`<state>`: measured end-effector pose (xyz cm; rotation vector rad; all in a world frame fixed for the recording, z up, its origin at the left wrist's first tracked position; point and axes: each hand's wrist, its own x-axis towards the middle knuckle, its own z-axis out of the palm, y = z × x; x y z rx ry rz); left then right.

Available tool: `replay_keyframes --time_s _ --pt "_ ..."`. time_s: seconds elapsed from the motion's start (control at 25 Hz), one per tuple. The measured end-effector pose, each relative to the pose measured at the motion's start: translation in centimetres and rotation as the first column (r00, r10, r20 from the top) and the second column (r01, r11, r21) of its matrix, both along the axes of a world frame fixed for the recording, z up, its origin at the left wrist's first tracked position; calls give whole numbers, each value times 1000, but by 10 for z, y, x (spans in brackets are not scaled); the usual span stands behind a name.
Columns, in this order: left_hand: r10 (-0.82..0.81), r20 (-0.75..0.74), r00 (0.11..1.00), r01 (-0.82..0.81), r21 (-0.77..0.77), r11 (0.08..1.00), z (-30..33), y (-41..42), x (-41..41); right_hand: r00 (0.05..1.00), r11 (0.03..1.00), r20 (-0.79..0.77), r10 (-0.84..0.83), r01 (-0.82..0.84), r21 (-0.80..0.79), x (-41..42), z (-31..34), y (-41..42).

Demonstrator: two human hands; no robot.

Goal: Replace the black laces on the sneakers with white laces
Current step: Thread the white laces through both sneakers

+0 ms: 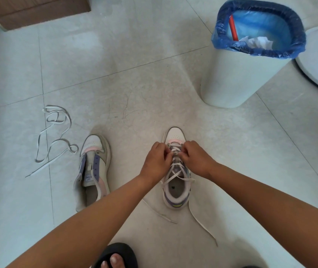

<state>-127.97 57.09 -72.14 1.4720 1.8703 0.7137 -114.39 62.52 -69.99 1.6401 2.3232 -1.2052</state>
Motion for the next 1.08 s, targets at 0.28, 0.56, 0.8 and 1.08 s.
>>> replay_keyframes --time_s 0.28,0.56,0.8,1.08 --pt "-19 -23 1000 18 -52 998 5 1 -2 990 995 -114 -76 68 -73 5 -3 0" --pt "13 0 1000 -13 -94 996 17 3 -4 980 990 -137 -143 141 -27 5 5 -13" --pt "-243 -240 940 154 -338 928 33 17 7 970 988 190 -155 155 16 -16 13 -18" --pt "-353 -248 902 234 -405 884 45 17 15 962 1000 270 -23 18 20 -21 13 -15"
